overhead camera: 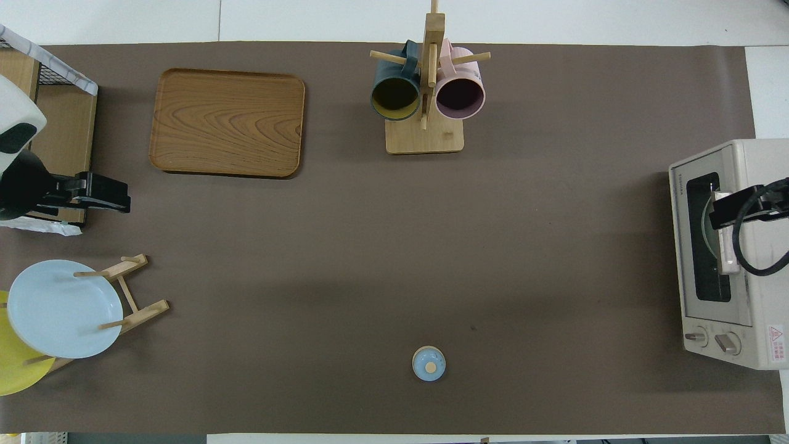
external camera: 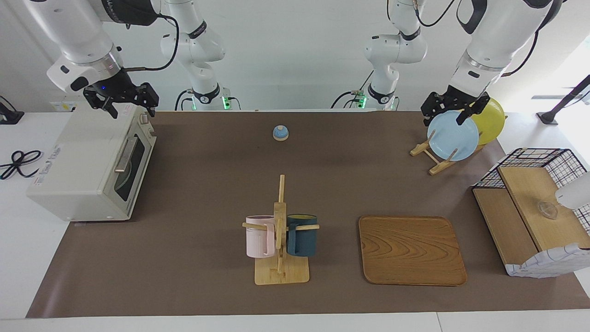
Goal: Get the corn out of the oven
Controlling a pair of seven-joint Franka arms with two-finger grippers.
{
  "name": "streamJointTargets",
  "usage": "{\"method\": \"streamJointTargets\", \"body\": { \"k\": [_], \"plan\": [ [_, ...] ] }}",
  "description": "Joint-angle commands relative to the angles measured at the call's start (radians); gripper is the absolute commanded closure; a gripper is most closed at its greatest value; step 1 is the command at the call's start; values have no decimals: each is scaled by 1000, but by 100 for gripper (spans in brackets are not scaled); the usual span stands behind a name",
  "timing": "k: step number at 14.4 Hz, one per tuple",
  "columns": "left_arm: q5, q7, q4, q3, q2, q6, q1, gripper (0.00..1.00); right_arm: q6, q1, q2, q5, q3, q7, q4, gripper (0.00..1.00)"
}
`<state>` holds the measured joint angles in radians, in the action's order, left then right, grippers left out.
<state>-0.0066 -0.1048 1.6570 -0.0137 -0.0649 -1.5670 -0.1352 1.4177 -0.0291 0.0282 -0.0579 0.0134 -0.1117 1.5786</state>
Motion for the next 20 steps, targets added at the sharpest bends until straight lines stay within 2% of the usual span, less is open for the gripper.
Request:
{"method": "streamJointTargets", "body": {
  "k": [1,2,3,4,7,9,12,14,18,20],
  "plan": [
    [11,4,-6,-6,-1,10,13,0,30,-20,-4,27,-6,-3,9,18],
    [11,4,-6,-5,-1,12,14,0,35,-18,-1,26,-6,-6,17,56],
    [11,4,-6,-5,-1,12,14,0,32,-17,1,26,-6,-16,18,88],
    [11,4,-6,-3,-1,13,14,0,30,-15,4,24,-6,-28,20,100],
    [11,4,-6,-5,-1,9,13,0,38,-25,19,20,-1,-212,49,100],
    [11,4,-6,-5,-1,12,13,0,76,-22,30,-11,0,-169,90,100],
    [11,4,-5,-2,-3,15,17,0,202,0,87,-89,-15,-42,248,100],
    [11,4,0,0,-3,12,22,0,233,46,102,-219,-18,-8,285,100],
    [11,4,0,0,-4,13,22,0,294,34,131,-233,-9,-6,385,100],
    [11,4,0,0,-4,12,22,0,354,-18,131,-235,-7,-9,420,100]
  ]
}}
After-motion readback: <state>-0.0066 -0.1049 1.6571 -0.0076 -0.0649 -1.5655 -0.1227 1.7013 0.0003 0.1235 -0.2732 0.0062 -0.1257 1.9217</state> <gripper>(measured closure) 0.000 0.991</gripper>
